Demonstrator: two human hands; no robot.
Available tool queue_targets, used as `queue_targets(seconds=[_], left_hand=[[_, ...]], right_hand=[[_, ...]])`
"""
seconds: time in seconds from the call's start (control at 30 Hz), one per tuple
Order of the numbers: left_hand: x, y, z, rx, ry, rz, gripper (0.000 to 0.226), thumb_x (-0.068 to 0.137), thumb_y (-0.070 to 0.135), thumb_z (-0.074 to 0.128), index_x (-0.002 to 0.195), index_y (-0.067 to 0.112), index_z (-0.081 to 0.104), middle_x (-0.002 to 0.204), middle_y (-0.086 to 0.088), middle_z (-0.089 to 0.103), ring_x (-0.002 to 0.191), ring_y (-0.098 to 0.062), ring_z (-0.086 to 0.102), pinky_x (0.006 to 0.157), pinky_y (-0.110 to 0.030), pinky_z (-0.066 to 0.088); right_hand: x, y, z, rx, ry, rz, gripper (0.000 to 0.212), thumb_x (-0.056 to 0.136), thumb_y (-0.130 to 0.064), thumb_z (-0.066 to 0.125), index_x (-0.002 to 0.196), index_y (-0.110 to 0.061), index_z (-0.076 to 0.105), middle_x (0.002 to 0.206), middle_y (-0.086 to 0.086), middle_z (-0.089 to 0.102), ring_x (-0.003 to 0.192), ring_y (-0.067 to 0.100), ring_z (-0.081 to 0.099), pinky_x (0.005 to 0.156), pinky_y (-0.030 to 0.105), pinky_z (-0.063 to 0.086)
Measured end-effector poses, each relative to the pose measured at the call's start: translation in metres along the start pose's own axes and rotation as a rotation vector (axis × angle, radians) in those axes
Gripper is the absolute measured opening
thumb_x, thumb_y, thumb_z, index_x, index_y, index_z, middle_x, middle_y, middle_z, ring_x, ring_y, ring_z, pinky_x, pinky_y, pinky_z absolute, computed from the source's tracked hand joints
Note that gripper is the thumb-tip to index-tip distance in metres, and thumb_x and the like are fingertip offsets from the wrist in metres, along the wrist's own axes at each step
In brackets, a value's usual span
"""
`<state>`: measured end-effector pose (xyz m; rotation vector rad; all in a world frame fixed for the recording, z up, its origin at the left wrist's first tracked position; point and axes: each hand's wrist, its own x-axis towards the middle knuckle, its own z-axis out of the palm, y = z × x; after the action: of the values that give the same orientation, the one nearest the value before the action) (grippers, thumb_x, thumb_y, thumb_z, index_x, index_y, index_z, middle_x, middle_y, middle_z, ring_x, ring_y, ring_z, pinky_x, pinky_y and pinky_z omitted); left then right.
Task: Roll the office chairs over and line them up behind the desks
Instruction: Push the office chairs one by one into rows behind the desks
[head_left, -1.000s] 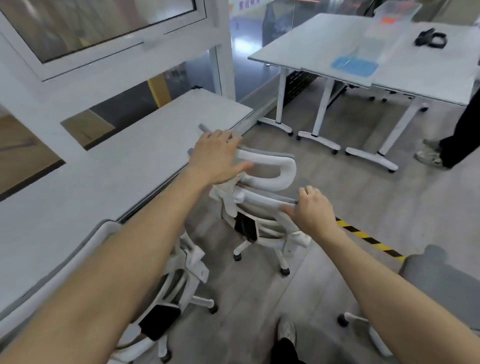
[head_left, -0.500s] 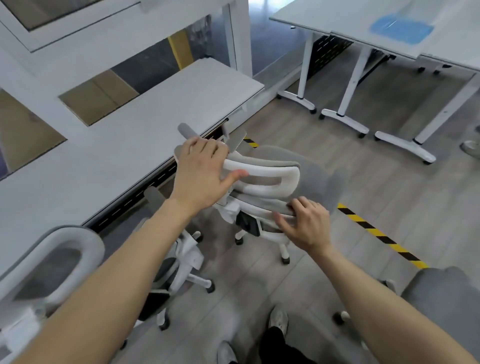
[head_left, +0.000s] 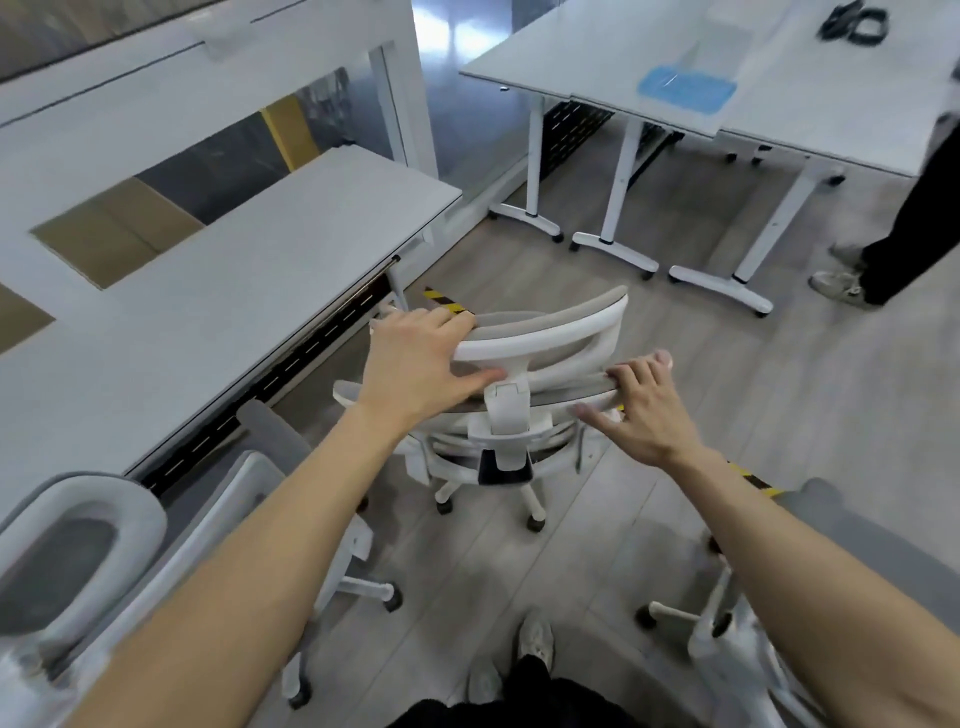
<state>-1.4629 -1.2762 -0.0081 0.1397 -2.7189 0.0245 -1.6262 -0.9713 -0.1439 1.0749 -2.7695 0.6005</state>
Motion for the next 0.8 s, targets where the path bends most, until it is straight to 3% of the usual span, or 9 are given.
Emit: queue_targets(seconds=[0.1, 0.17, 0.3, 0.4, 0.5, 0.67, 0.8], left_hand=[[-0.004, 0.002, 0.000, -0.001, 0.057, -0.009, 0.067, 0.085, 0.091, 0.062, 0.108, 0.030, 0.074, 0.085, 0.009, 0.069, 0.080, -0.020, 0.066, 0.073, -0.038, 0.049], [-0.005, -0.001, -0.001, 0.010, 0.050, -0.015, 0.071, 0.082, 0.095, 0.060, 0.107, 0.030, 0.073, 0.084, 0.010, 0.070, 0.078, -0.019, 0.066, 0.072, -0.037, 0.046], [-0.005, -0.005, 0.004, 0.023, 0.035, -0.078, 0.082, 0.079, 0.103, 0.051, 0.100, 0.027, 0.073, 0.081, 0.009, 0.068, 0.075, -0.019, 0.064, 0.073, -0.039, 0.045], [-0.002, -0.006, 0.009, 0.023, 0.089, -0.088, 0.079, 0.080, 0.100, 0.057, 0.086, 0.022, 0.069, 0.069, 0.006, 0.058, 0.063, -0.020, 0.055, 0.063, -0.035, 0.034], [0.002, -0.006, 0.014, 0.038, 0.122, -0.116, 0.074, 0.083, 0.095, 0.061, 0.083, 0.021, 0.069, 0.068, 0.005, 0.059, 0.061, -0.020, 0.054, 0.063, -0.034, 0.030], [0.024, 0.012, 0.028, 0.085, 0.178, -0.235, 0.069, 0.087, 0.088, 0.066, 0.081, 0.020, 0.071, 0.066, 0.003, 0.059, 0.059, -0.022, 0.057, 0.057, -0.036, 0.040], [0.056, 0.023, 0.043, 0.168, 0.169, -0.383, 0.073, 0.087, 0.091, 0.061, 0.083, 0.019, 0.069, 0.071, 0.002, 0.061, 0.065, -0.025, 0.060, 0.061, -0.040, 0.042]], right_hand=[[0.002, -0.007, -0.004, -0.067, -0.005, -0.048, 0.100, 0.070, -0.104, 0.058, 0.109, -0.012, 0.062, 0.109, 0.001, 0.056, 0.115, 0.029, 0.050, 0.118, 0.047, 0.038], [0.007, -0.008, -0.005, -0.082, 0.019, -0.070, 0.099, 0.067, -0.106, 0.057, 0.100, -0.014, 0.060, 0.101, -0.002, 0.055, 0.103, 0.027, 0.052, 0.104, 0.043, 0.046], [0.013, -0.009, -0.001, -0.036, 0.113, -0.135, 0.086, 0.070, -0.097, 0.070, 0.092, -0.015, 0.056, 0.092, -0.005, 0.053, 0.092, 0.022, 0.050, 0.092, 0.039, 0.045], [0.021, 0.001, 0.012, -0.021, 0.240, -0.222, 0.082, 0.070, -0.087, 0.079, 0.088, -0.009, 0.060, 0.089, 0.001, 0.059, 0.086, 0.028, 0.056, 0.087, 0.044, 0.047], [0.048, 0.013, 0.020, 0.006, 0.281, -0.330, 0.082, 0.067, -0.084, 0.084, 0.082, -0.006, 0.062, 0.085, 0.005, 0.062, 0.080, 0.030, 0.058, 0.080, 0.046, 0.049], [0.116, 0.044, 0.025, 0.081, 0.204, -0.434, 0.083, 0.068, -0.084, 0.083, 0.083, -0.005, 0.063, 0.084, 0.007, 0.060, 0.080, 0.032, 0.058, 0.081, 0.047, 0.049], [0.182, 0.062, 0.033, 0.107, 0.065, -0.474, 0.084, 0.071, -0.086, 0.079, 0.092, -0.006, 0.063, 0.091, 0.005, 0.059, 0.089, 0.033, 0.056, 0.089, 0.047, 0.048]])
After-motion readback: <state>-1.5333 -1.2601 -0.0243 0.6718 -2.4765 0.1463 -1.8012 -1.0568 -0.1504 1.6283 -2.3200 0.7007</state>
